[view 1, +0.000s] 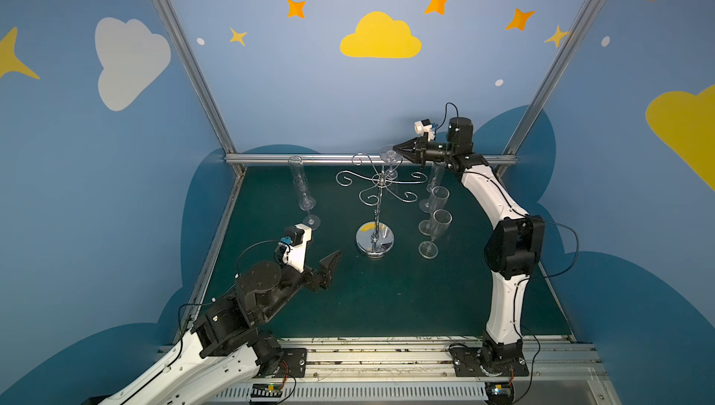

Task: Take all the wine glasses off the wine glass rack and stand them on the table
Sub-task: 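Close the right gripper on the hanging glass stem and pull it off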

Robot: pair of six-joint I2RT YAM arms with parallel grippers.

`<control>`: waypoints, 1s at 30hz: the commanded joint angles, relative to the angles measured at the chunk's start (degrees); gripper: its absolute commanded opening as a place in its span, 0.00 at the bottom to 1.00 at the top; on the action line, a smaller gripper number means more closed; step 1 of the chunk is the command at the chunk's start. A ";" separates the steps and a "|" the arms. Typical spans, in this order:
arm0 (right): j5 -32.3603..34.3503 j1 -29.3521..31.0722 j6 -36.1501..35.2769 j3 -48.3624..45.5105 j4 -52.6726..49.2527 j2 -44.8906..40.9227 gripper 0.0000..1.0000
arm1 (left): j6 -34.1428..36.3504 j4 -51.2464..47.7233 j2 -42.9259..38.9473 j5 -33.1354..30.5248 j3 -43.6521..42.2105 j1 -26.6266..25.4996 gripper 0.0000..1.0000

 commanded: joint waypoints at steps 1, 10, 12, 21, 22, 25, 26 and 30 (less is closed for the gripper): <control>-0.44 -0.43 5.39 -1.06 6.19 -2.41 0.00 | -0.11 -0.10 -0.27 -0.87 0.10 0.25 0.88; -0.50 -0.99 10.94 -1.44 11.05 -3.95 0.00 | 0.57 -0.05 -0.35 -1.19 0.37 0.25 0.88; -0.59 -1.14 11.15 -1.62 11.04 -4.44 0.00 | 0.35 0.01 -0.40 -1.08 0.35 0.25 0.88; -0.88 -1.32 10.99 -4.76 10.98 -8.25 0.00 | -0.16 -0.53 -1.14 -0.98 0.06 0.25 0.88; -0.75 -1.40 10.79 -5.47 10.96 -8.79 0.00 | -0.17 -0.50 -1.21 -0.85 0.03 0.25 0.88; -0.28 -1.23 9.69 -8.35 10.60 -10.73 0.00 | -0.46 -0.97 -1.59 -0.54 0.00 0.25 0.88; -0.35 -1.12 9.47 -9.19 10.62 -11.25 0.00 | -0.47 -1.08 -1.67 -0.54 0.05 0.25 0.88; -1.15 -0.30 9.32 -11.14 10.65 -12.24 0.00 | -0.23 -1.26 -2.05 -0.87 -0.10 0.25 0.88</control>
